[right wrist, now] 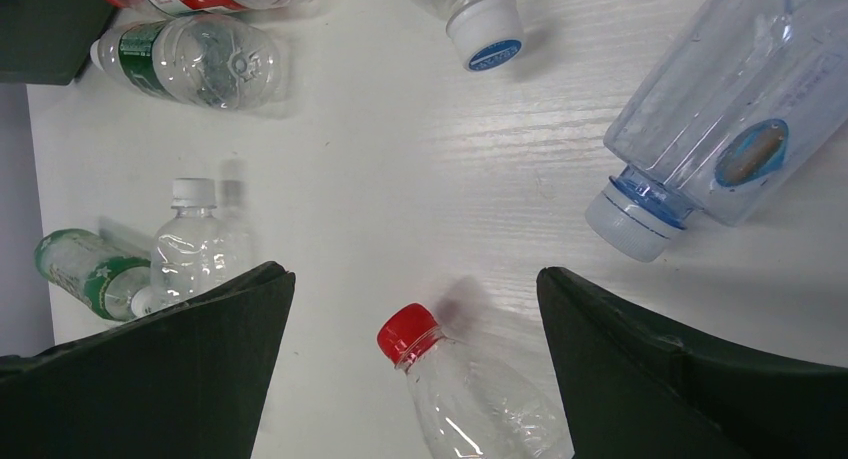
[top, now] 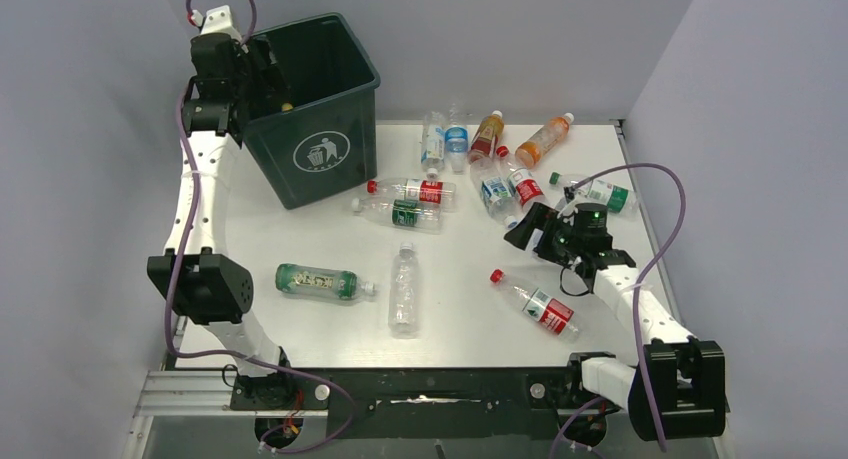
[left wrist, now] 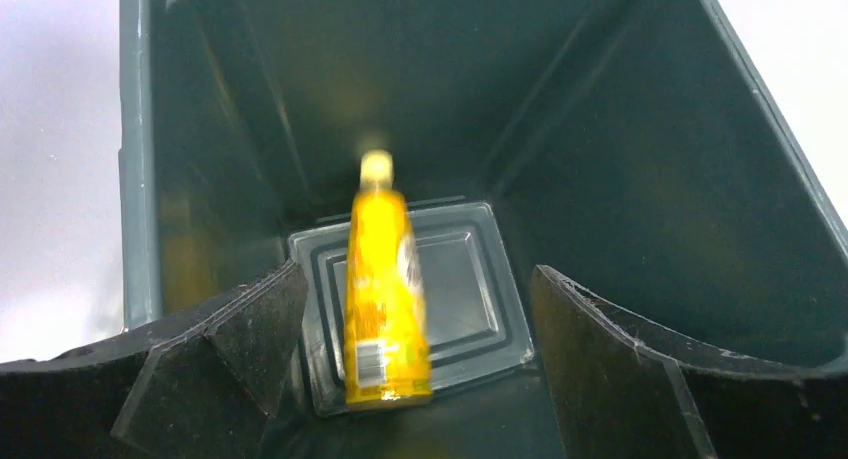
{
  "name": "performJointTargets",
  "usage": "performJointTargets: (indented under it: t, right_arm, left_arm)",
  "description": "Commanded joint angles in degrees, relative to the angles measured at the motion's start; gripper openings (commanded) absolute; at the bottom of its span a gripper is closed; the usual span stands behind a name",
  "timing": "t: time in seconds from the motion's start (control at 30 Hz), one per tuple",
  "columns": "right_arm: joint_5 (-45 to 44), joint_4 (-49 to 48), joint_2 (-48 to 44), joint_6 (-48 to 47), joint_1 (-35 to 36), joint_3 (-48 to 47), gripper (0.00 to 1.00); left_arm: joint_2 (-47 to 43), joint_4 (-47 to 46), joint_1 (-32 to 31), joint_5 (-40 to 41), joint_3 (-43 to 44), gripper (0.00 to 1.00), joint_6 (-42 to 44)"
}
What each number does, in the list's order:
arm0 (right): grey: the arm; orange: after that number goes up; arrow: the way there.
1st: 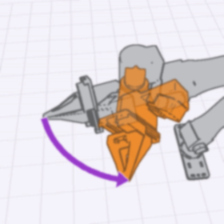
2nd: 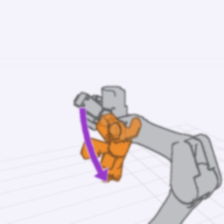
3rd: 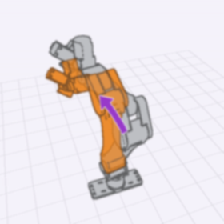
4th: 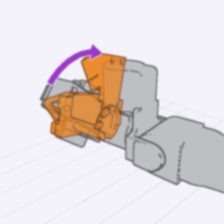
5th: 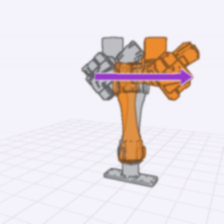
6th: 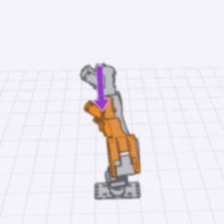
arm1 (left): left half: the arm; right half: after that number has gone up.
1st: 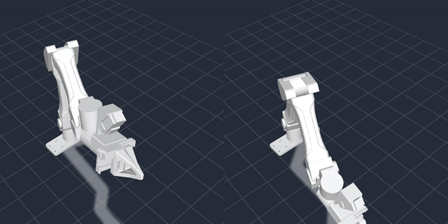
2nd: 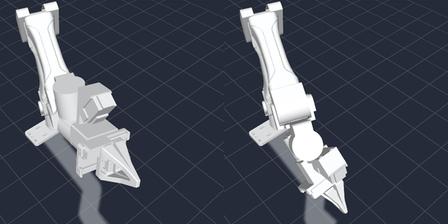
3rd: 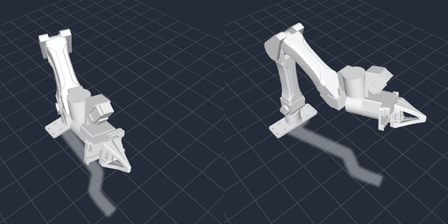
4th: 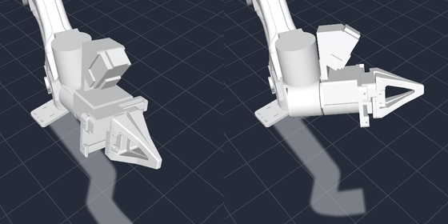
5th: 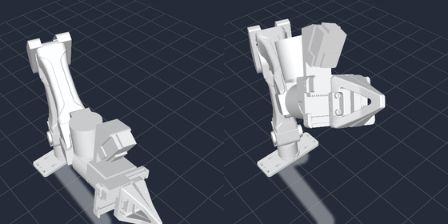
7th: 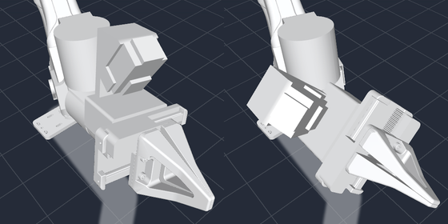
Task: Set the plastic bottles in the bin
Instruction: Place the plastic bottle in the trash bin.
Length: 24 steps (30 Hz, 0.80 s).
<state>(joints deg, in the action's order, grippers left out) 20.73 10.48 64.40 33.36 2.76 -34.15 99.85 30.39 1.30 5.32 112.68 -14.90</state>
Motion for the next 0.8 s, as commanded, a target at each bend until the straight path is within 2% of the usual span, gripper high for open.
performJointTargets:
  t: [0.0,0.27,0.53,0.77]
  right_arm:
    - [1.0,-3.3,0.7,0.1,1.0,-2.5,0.98]
    - [0.8,-4.8,2.1,0.6,2.6,-1.8,0.98]
    - [-0.5,-4.6,4.3,-0.4,4.7,-2.3,0.98]
    - [-11.6,1.6,7.1,-5.2,12.3,-6.0,1.00]
  left_arm:
    - [-0.5,-0.1,0.4,-0.7,4.7,0.83,-0.4]
    - [-3.3,2.1,0.0,-3.9,3.6,0.84,-2.5]
    - [-9.9,2.9,-4.3,-3.3,-1.6,0.84,-2.7]
    - [-14.9,3.2,-9.4,-2.0,-6.8,0.84,-3.2]
